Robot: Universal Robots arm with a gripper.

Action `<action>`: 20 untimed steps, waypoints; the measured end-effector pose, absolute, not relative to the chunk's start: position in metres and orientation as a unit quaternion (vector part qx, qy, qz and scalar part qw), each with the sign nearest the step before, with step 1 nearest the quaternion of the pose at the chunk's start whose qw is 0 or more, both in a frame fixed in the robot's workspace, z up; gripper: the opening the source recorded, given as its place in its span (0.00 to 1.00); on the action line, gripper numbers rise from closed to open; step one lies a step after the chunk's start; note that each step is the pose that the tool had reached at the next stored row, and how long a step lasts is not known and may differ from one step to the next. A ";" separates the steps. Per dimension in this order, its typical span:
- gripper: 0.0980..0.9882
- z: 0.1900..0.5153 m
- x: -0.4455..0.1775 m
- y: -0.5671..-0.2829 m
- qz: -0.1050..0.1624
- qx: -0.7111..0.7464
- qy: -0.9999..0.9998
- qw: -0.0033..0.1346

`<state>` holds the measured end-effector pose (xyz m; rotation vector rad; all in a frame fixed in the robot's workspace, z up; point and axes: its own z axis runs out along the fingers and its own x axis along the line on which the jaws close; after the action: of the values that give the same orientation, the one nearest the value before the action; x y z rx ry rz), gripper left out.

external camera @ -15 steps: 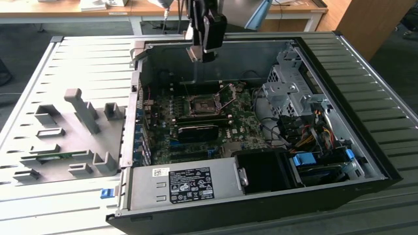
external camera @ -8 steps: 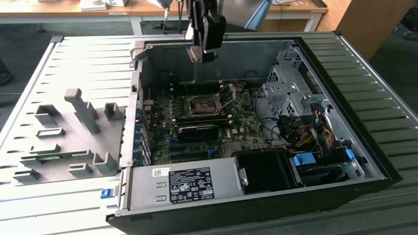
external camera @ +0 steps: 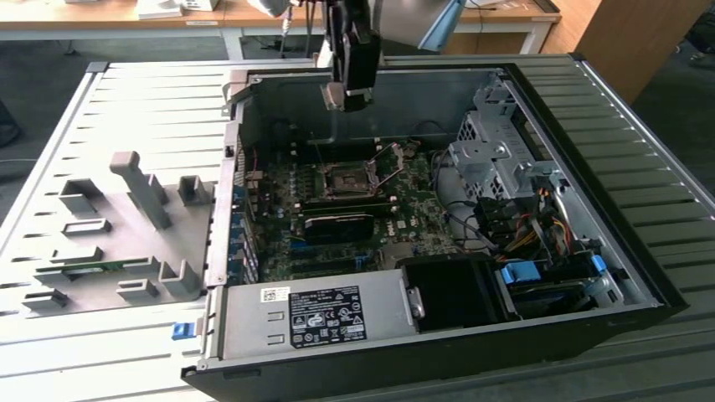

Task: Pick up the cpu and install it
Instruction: 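Place the cpu into insertion slot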

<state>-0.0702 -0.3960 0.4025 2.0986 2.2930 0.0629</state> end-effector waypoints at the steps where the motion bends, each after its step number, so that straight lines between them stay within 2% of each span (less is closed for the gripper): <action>1: 0.50 0.401 -0.070 -0.395 0.019 0.677 0.736 0.017; 7: 0.50 0.389 -0.070 -0.384 0.019 0.677 0.736 0.017; 20: 0.50 0.370 -0.071 -0.382 0.020 0.677 0.735 0.017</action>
<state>-0.0708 -0.3824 0.3704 2.1047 2.2848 0.0618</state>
